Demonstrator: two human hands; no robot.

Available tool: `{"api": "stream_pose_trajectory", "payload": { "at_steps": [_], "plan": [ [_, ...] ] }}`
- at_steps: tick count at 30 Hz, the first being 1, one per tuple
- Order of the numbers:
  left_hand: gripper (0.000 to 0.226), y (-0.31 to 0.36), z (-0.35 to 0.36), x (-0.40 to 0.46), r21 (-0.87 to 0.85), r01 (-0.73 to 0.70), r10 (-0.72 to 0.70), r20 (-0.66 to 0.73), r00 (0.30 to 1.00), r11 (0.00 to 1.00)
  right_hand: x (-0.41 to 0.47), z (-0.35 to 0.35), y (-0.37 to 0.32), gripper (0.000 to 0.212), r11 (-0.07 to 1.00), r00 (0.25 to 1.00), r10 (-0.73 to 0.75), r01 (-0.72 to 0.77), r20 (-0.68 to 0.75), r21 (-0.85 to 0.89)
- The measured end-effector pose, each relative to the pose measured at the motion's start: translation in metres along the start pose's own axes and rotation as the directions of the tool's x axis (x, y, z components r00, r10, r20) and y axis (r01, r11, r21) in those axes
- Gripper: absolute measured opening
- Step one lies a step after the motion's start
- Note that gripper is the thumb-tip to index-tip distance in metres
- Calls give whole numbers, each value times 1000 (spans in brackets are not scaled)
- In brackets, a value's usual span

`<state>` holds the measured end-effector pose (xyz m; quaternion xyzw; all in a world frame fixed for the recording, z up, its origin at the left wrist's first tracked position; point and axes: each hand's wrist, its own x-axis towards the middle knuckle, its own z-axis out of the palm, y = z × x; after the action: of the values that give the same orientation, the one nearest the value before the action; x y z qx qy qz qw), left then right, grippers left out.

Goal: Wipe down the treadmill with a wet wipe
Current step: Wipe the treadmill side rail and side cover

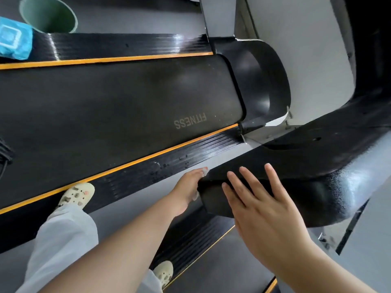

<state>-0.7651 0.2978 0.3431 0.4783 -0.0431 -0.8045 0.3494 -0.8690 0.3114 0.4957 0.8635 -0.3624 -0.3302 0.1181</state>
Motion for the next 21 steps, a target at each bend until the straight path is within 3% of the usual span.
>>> {"api": "stream_pose_trajectory", "payload": {
  "at_steps": [6,10,14,18,21],
  "plan": [
    [30,1,1,-13,183,-86,92,-24,995,979,2,-1,-1,54,1000,1000,-4,4,14,2],
    [40,-1,1,-30,479,-293,310,47,950,827,4,0,1,54,1000,1000,-15,15,8,-5],
    [42,9,1,-24,598,-248,192,156,969,762,4,3,1,55,999,1000,-31,31,6,-24],
    [31,27,2,-14,474,-147,21,260,965,868,2,-1,6,55,998,999,-50,50,-6,-45],
    [32,26,-1,-16,478,-180,89,208,974,859,-5,-10,13,50,997,997,-39,35,-67,-66]
  ]
}}
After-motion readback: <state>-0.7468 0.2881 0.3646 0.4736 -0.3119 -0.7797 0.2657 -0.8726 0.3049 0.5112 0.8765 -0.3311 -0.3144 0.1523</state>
